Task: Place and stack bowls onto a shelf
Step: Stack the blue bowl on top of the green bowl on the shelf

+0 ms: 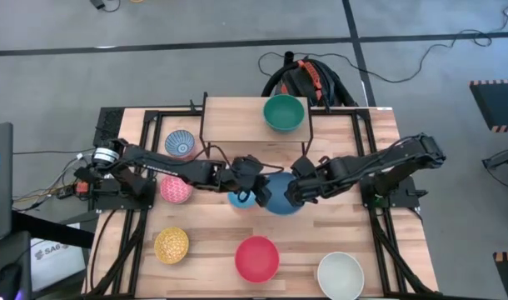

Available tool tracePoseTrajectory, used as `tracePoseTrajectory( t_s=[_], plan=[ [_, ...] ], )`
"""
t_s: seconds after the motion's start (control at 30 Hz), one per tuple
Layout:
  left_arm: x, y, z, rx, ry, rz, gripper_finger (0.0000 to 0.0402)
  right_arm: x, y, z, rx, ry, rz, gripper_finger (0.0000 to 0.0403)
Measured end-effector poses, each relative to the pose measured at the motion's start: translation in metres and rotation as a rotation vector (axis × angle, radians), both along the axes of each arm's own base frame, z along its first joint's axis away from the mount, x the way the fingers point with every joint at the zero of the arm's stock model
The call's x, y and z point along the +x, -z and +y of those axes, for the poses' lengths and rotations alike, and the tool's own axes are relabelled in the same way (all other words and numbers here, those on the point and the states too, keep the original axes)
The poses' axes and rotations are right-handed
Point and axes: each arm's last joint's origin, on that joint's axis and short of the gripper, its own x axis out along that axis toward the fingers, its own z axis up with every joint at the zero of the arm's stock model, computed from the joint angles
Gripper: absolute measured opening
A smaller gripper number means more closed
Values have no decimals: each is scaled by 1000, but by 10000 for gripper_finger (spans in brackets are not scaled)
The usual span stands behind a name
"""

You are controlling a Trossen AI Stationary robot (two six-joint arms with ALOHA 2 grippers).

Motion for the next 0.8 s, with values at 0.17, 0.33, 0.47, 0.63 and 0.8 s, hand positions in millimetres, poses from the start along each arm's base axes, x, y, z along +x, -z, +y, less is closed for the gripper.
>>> tracePoseTrajectory(
  t_s=[0.17,0.33,0.47,0.63,0.8],
  plan=[
    [3,-11,5,14,-7,7,4,-2,-7,0,-6,-10,4,58],
    [3,-24,6,35,-19,19,1,-13,-27,-4,-55,-14,-8,92],
    [5,-33,5,50,-16,-6,1,-29,-49,-8,-39,-28,-89,130],
    [3,-34,2,85,-89,-6,1,-49,-59,-1,4,-43,-170,179],
    [1,-35,-4,112,-145,-21,1,-72,-63,16,-19,-42,-196,217]
  ],
)
